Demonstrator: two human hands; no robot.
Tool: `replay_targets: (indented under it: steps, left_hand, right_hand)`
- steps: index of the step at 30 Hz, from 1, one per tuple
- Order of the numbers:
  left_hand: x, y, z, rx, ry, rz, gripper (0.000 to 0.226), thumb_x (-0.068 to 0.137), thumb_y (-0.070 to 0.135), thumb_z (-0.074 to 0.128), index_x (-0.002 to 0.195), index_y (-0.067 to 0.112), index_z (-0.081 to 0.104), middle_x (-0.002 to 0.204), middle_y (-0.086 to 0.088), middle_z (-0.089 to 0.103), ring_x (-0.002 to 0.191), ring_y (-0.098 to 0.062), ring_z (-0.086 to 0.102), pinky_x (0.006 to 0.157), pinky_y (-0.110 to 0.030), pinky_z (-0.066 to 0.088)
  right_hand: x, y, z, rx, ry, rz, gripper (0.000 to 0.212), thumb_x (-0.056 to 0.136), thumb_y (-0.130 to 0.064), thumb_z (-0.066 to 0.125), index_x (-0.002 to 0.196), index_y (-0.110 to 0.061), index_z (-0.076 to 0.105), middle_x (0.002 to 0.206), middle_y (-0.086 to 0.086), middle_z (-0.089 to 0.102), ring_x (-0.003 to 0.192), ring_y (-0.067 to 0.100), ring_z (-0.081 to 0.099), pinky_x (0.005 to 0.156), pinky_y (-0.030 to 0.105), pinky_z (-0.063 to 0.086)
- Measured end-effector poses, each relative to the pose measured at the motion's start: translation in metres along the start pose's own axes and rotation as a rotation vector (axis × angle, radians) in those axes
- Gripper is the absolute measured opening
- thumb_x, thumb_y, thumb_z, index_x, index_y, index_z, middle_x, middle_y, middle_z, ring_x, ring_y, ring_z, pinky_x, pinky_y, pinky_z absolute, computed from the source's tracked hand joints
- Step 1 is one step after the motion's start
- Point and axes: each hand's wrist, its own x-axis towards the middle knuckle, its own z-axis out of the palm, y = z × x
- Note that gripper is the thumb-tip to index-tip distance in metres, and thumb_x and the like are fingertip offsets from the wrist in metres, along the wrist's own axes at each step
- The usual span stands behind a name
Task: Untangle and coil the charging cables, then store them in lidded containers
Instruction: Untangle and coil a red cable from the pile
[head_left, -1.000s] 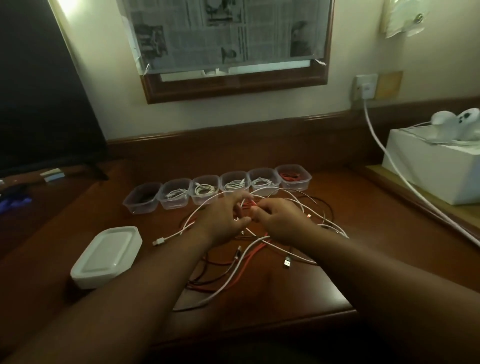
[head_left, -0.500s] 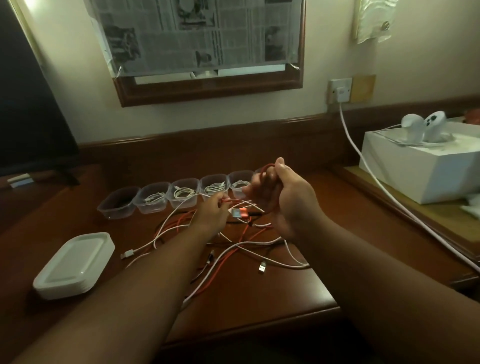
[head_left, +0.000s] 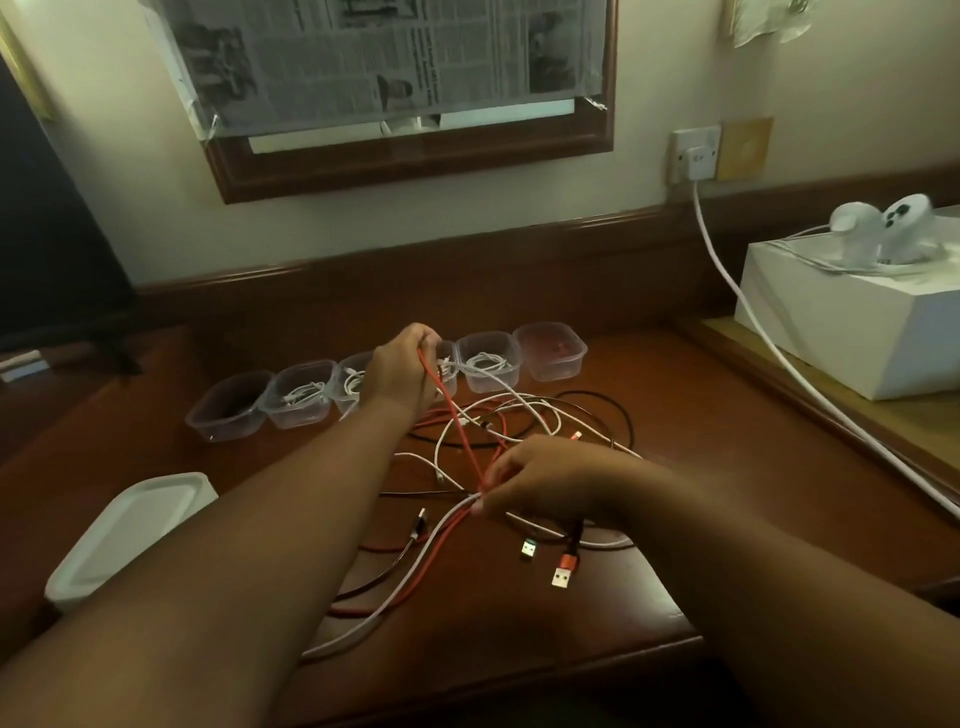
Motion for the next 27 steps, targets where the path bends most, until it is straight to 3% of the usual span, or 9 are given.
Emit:
replay_targets:
  steps: [5, 9, 13, 15, 17, 19, 22, 25, 27]
  left_hand:
    - [0.006, -0.021, 0.006, 0.077, -0.082, -0.171, 0.023, 0.101, 0.033, 0.045, 0.102, 0.022, 0.065, 0.093, -0.002, 0.066, 0.091, -0.027, 0.062, 0.076, -0.036, 0.048]
    - [-0.004, -0.030, 0.012, 0.114, -0.211, -0.163, 0.030, 0.103, 0.038, 0.040, 0.097, 0.020, 0.064, 0.092, -0.008, 0.068, 0.087, -0.028, 0.063, 0.073, -0.037, 0.047]
    - [-0.012, -0.033, 0.019, 0.164, -0.256, -0.134, 0.032, 0.103, 0.041, 0.040, 0.099, 0.020, 0.064, 0.088, -0.008, 0.066, 0.082, -0.025, 0.062, 0.069, -0.037, 0.048]
    - [-0.010, -0.032, 0.018, 0.151, -0.244, -0.146, 0.031, 0.102, 0.038, 0.041, 0.100, 0.018, 0.065, 0.093, -0.009, 0.068, 0.083, -0.026, 0.061, 0.069, -0.037, 0.047]
    - [-0.005, -0.027, 0.011, 0.142, -0.213, -0.150, 0.031, 0.103, 0.032, 0.044, 0.104, 0.014, 0.068, 0.098, -0.010, 0.069, 0.087, -0.028, 0.062, 0.070, -0.034, 0.043]
    - [0.004, -0.021, -0.001, 0.139, -0.148, -0.147, 0.032, 0.103, 0.033, 0.047, 0.104, 0.012, 0.071, 0.100, -0.014, 0.070, 0.095, -0.034, 0.064, 0.070, -0.033, 0.040]
    - [0.024, -0.013, -0.022, 0.086, -0.043, -0.143, 0.033, 0.102, 0.039, 0.049, 0.102, 0.016, 0.072, 0.098, -0.015, 0.071, 0.095, -0.038, 0.064, 0.074, -0.038, 0.048]
    - [0.040, -0.001, -0.041, 0.074, 0.042, -0.113, 0.032, 0.101, 0.045, 0.047, 0.098, 0.022, 0.069, 0.092, -0.006, 0.066, 0.086, -0.027, 0.061, 0.071, -0.035, 0.046]
    - [0.043, 0.011, -0.054, 0.076, 0.095, -0.073, 0.032, 0.101, 0.047, 0.048, 0.096, 0.022, 0.068, 0.089, -0.001, 0.064, 0.082, -0.023, 0.058, 0.068, -0.032, 0.041]
  right_hand:
    - [0.008, -0.015, -0.003, 0.223, 0.401, -0.232, 0.018, 0.103, -0.033, 0.047, 0.096, -0.023, 0.060, 0.089, 0.009, 0.061, 0.078, 0.021, 0.058, 0.070, 0.034, 0.049]
    - [0.010, -0.023, -0.019, 0.597, 0.764, -0.380, 0.030, 0.107, -0.029, 0.034, 0.116, -0.014, 0.058, 0.096, 0.001, 0.060, 0.080, 0.009, 0.056, 0.064, 0.017, 0.046]
    - [0.005, -0.041, -0.032, 1.060, 0.695, -0.601, 0.032, 0.108, -0.030, 0.028, 0.114, -0.018, 0.057, 0.121, 0.003, 0.067, 0.120, 0.014, 0.060, 0.104, 0.032, 0.043]
    - [-0.002, -0.050, -0.035, 1.275, 0.579, -0.668, 0.032, 0.107, -0.033, 0.029, 0.097, -0.015, 0.054, 0.094, 0.006, 0.072, 0.097, 0.018, 0.069, 0.095, 0.037, 0.049]
    - [-0.008, -0.053, -0.034, 1.356, 0.491, -0.578, 0.031, 0.105, -0.037, 0.037, 0.087, -0.014, 0.049, 0.068, 0.002, 0.056, 0.059, 0.014, 0.057, 0.064, 0.029, 0.049]
    - [-0.006, -0.047, -0.030, 1.092, 0.511, -0.381, 0.024, 0.102, -0.032, 0.047, 0.085, -0.016, 0.048, 0.063, -0.001, 0.045, 0.049, 0.010, 0.040, 0.048, 0.024, 0.036]
    - [0.003, -0.033, -0.021, 0.500, 0.564, -0.071, 0.020, 0.094, -0.028, 0.064, 0.107, -0.018, 0.051, 0.085, 0.001, 0.056, 0.066, 0.010, 0.052, 0.052, 0.021, 0.041]
    - [0.008, -0.024, -0.013, 0.197, 0.430, 0.011, 0.046, 0.087, -0.032, 0.073, 0.124, -0.023, 0.048, 0.113, 0.001, 0.059, 0.090, 0.013, 0.060, 0.060, 0.021, 0.046]
    - [0.013, -0.019, -0.009, -0.052, 0.326, 0.015, 0.040, 0.087, -0.037, 0.072, 0.119, -0.020, 0.057, 0.110, -0.002, 0.062, 0.087, 0.010, 0.060, 0.064, 0.020, 0.047]
